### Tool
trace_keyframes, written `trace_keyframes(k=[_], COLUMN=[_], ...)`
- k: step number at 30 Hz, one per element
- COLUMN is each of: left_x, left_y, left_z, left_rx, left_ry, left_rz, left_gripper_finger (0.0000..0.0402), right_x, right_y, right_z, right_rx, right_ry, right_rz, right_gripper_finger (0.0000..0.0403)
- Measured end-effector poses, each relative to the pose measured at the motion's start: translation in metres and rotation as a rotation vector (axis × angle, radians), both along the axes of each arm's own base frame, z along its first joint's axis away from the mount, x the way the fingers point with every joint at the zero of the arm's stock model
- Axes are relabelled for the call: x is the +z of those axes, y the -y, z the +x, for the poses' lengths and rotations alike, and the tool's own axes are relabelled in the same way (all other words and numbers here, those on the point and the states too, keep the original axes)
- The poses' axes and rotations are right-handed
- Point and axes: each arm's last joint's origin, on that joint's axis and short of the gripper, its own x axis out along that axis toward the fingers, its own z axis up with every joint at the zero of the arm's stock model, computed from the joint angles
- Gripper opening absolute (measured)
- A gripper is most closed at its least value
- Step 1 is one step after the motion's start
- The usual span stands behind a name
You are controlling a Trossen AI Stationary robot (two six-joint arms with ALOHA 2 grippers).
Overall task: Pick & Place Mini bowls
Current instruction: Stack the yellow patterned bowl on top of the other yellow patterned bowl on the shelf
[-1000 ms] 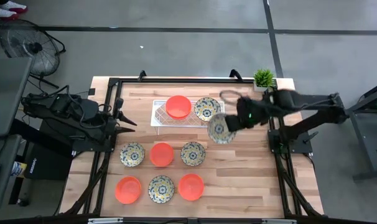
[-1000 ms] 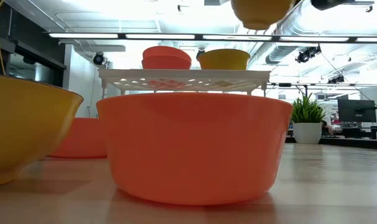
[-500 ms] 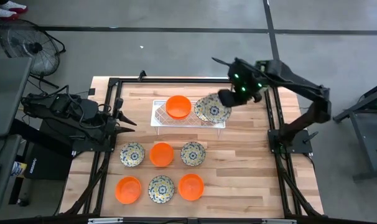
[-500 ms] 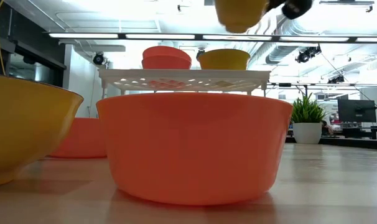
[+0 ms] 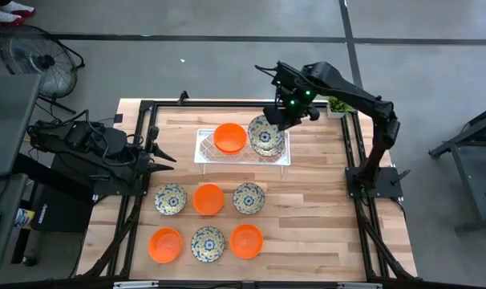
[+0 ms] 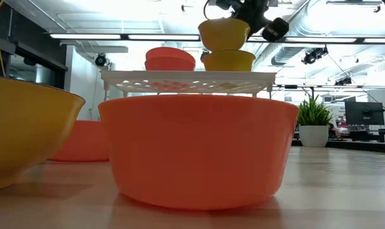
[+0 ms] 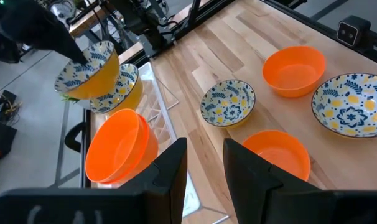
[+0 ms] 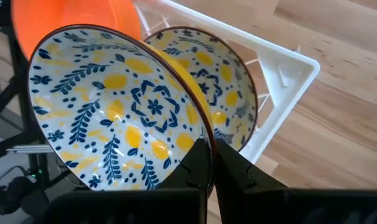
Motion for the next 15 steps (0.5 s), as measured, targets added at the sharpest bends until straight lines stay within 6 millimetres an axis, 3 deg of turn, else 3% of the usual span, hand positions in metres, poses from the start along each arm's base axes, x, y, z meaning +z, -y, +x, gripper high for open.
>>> trace_keyframes(k=[9,15], left_x=[0.000,0.000], left_y=[0.000,0.000], left_z=[0.000,0.000], left_rx=[0.000,0.000], left_ry=[0.001,0.001], left_rz=[-0.001,-0.001], left_gripper_finger=[0.0099,0.0099], right_x=[-0.004,-0.020], right_y=[0.000,-0.003], right_z=[-0.003,0.002], right_rx=[-0.025,-0.024], right_ry=[-0.064,-0.104], right_rz=[-0.003,0.018], right_gripper_finger=[0.0000,0.0000])
